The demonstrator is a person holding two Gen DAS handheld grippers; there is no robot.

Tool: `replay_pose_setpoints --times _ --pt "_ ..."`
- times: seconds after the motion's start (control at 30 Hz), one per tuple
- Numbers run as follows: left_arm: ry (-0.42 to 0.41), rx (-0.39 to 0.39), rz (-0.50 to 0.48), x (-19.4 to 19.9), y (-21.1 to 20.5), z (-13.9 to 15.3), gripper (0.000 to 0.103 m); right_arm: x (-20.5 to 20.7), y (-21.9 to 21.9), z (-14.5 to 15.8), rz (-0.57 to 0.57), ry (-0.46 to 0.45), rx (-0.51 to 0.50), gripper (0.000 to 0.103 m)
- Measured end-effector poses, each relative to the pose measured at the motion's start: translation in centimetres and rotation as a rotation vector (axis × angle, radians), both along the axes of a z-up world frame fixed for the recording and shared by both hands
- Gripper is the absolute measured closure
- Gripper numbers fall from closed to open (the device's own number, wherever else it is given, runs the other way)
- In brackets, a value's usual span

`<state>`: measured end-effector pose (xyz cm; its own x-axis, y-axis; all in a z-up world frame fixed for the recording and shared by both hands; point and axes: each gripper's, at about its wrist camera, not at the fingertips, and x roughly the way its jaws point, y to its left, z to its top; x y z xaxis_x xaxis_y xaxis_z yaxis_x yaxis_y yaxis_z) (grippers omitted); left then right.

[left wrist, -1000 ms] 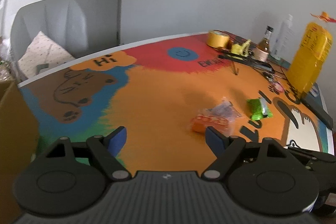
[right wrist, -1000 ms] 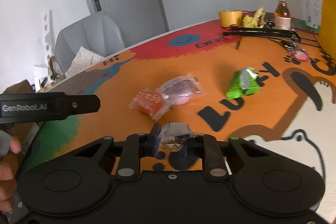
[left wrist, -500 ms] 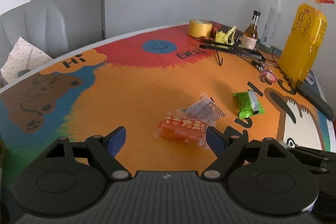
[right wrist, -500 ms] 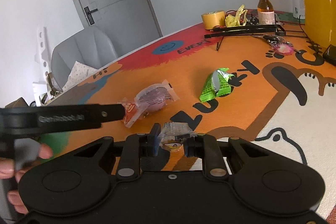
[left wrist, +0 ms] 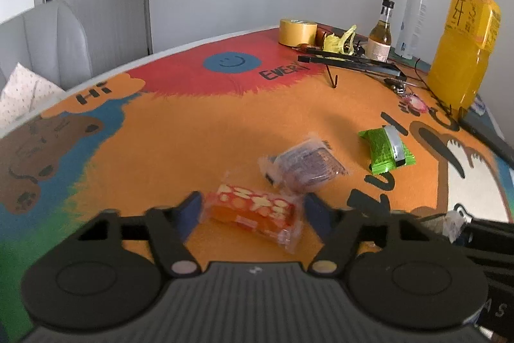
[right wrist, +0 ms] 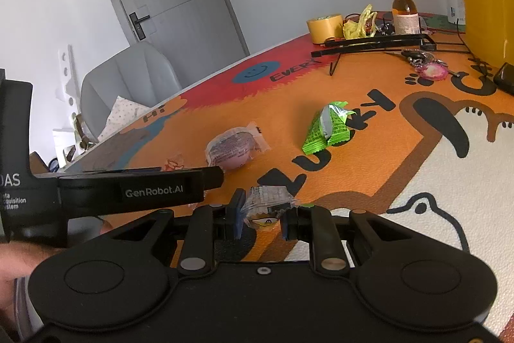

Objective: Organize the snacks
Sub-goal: 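Grasp the orange wafer packet with the left tool while the right tool grasps the small clear packet, then carry both packets to the cardboard box and open both tools inside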

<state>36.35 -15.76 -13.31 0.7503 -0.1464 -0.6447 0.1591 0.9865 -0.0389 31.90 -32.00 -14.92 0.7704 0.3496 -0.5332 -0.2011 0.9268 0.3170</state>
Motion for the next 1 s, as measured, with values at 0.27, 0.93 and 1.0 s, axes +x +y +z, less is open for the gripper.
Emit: replay_pose_setpoints --times 0.27,0.93,1.0 --pt "0.020 -0.053 0.043 -2.3 1.8 0.9 0.055 -0.6 0.7 0.8 0.006 -0.009 0.003 0.083" --pt "-0.092 -0.106 0.218 -12.1 10.6 8.6 0.055 -4.9 8.5 6.7 0.177 -0.124 0.014 0.083" --pt "-0.104 -0.107 0.229 -12.9 11.4 9.2 0.055 -5.3 9.2 7.2 0.193 -0.131 0.018 0.083"
